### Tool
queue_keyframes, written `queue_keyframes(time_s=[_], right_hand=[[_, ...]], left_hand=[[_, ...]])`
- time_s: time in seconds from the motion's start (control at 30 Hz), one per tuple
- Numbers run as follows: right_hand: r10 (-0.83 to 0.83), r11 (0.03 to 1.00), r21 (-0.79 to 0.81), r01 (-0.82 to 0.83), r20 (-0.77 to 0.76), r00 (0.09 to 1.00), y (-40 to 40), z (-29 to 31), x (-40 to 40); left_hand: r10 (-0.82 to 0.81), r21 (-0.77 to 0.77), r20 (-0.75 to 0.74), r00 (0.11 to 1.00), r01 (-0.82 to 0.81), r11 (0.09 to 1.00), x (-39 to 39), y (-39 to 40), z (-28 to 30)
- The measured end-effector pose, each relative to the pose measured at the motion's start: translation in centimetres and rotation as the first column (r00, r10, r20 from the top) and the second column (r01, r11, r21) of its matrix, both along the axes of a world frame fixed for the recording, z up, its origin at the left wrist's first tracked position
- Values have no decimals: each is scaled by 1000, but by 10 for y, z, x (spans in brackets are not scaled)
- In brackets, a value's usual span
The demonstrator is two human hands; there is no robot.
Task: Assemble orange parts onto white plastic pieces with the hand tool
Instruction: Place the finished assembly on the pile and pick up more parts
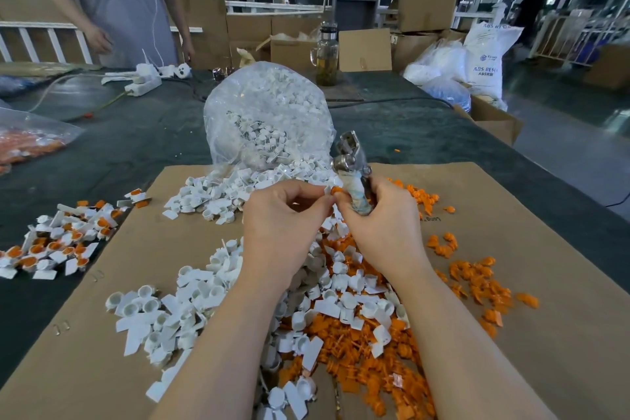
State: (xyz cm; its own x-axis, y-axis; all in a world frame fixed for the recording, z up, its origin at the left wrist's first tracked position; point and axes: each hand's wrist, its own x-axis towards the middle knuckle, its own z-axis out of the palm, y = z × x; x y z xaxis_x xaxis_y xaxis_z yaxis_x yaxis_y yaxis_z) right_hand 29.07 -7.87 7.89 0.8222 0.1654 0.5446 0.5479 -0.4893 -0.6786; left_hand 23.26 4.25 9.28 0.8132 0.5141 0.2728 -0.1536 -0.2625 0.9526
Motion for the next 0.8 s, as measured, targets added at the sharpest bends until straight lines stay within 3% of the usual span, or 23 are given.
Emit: queue_keyframes(time_s=[0.53, 0.8], right_hand=[[152, 988, -19, -156, -144, 978, -4, 4, 0], [248, 960, -59, -274, -280, 928, -14, 8, 0]], left_hand=[[130, 63, -25, 991, -129, 990, 4, -1, -5], [42, -297, 70, 997, -19, 955, 3, 6, 1]])
